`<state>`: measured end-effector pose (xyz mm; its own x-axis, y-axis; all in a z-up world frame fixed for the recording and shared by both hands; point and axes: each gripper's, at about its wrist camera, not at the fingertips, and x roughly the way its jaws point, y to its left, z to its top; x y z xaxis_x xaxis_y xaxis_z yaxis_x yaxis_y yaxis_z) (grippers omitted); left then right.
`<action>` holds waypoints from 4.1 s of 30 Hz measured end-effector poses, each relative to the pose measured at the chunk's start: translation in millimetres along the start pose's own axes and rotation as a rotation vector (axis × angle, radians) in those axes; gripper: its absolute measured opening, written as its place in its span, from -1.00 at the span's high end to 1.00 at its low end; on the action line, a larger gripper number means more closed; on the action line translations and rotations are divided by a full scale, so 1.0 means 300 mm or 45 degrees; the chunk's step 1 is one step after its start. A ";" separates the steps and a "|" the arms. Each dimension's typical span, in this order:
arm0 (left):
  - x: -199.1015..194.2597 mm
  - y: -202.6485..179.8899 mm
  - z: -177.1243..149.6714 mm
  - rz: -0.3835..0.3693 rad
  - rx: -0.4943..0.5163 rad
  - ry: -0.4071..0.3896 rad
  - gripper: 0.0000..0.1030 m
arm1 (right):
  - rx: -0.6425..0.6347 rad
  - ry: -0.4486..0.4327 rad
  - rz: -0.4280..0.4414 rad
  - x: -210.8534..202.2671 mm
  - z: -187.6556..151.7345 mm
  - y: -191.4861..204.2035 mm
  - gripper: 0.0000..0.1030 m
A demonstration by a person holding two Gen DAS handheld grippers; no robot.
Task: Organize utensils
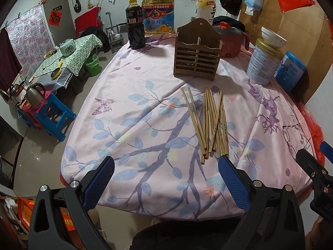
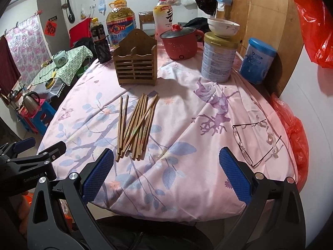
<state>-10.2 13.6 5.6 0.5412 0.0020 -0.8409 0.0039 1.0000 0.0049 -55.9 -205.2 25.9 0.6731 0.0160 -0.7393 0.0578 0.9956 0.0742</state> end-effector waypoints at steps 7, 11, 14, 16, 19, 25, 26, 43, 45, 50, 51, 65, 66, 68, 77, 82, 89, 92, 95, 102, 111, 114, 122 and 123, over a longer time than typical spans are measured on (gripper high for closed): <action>-0.003 -0.002 0.002 0.000 -0.002 0.000 -0.89 | 0.001 -0.003 -0.003 0.001 0.002 -0.003 -0.89; -0.002 0.000 0.000 -0.001 0.000 0.000 -0.89 | 0.002 -0.003 0.000 0.004 0.004 -0.004 -0.89; -0.004 -0.001 0.000 0.000 -0.001 0.000 -0.89 | 0.002 -0.003 -0.002 0.004 0.004 -0.003 -0.89; -0.003 0.000 -0.001 -0.001 0.001 -0.001 -0.89 | 0.002 -0.004 -0.002 0.005 0.005 -0.003 -0.89; -0.001 0.001 -0.002 -0.002 0.000 -0.001 -0.89 | 0.002 -0.003 -0.003 0.007 0.006 -0.003 -0.89; -0.004 0.001 -0.003 -0.002 0.002 0.000 -0.89 | 0.004 -0.002 -0.002 0.010 0.007 -0.002 -0.89; 0.000 0.001 -0.003 -0.003 0.001 -0.001 -0.89 | 0.004 0.001 -0.002 0.011 0.007 -0.002 -0.89; -0.003 -0.002 0.000 -0.002 0.002 0.001 -0.89 | 0.005 0.003 -0.002 0.017 0.010 0.001 -0.89; -0.002 -0.002 0.000 -0.002 0.002 0.001 -0.89 | 0.005 0.004 -0.001 0.018 0.011 0.003 -0.89; -0.004 -0.002 -0.001 -0.003 0.001 0.004 -0.89 | 0.005 0.007 0.000 0.019 0.011 0.002 -0.89; -0.005 -0.003 -0.001 -0.003 0.000 0.005 -0.89 | 0.005 0.008 0.000 0.022 0.011 0.003 -0.89; 0.219 0.076 -0.046 -0.006 -0.041 0.201 -0.89 | 0.125 0.070 -0.083 0.063 -0.028 -0.087 -0.89; 0.248 0.073 -0.054 -0.016 -0.031 0.224 -0.89 | 0.137 0.079 -0.096 0.066 -0.035 -0.101 -0.89; 0.300 0.050 -0.076 -0.047 0.000 0.255 -0.89 | 0.162 0.101 -0.127 0.069 -0.057 -0.135 -0.89; 0.418 -0.078 -0.052 -0.174 0.121 0.215 -0.89 | 0.214 0.143 -0.281 0.027 -0.124 -0.249 -0.89; 0.513 -0.113 0.009 -0.155 0.133 0.221 -0.89 | 0.282 0.159 -0.359 -0.002 -0.160 -0.310 -0.89; 0.548 0.025 0.058 -0.054 0.098 0.213 -0.90 | 0.327 0.169 -0.341 0.013 -0.162 -0.278 -0.89; 0.523 0.114 0.063 -0.080 0.062 0.211 -0.90 | 0.282 0.177 -0.296 0.040 -0.153 -0.203 -0.89; 0.502 0.147 0.060 -0.136 0.078 0.204 -0.90 | 0.216 0.194 -0.247 0.080 -0.147 -0.102 -0.89; 0.490 0.113 -0.006 -0.232 0.193 0.172 -0.55 | 0.085 0.160 -0.166 0.124 -0.097 -0.035 -0.89; 0.459 0.027 -0.060 -0.162 0.274 0.035 0.43 | -0.030 0.057 0.003 0.221 0.077 -0.090 -0.81; 0.460 -0.001 -0.059 -0.150 0.242 0.020 0.71 | -0.058 0.090 0.076 0.278 0.087 -0.094 -0.75; 0.443 0.045 -0.019 -0.180 0.147 0.062 0.89 | -0.179 0.165 0.156 0.430 0.019 -0.041 -0.42; 0.439 0.062 -0.011 -0.179 0.144 0.068 0.89 | -0.201 0.186 0.146 0.451 0.005 -0.030 -0.35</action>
<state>58.3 32.4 -106.8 0.4832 -0.1346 -0.8651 0.1729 0.9833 -0.0564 35.8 -212.2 -73.9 0.5543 0.1317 -0.8218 -0.1368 0.9884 0.0660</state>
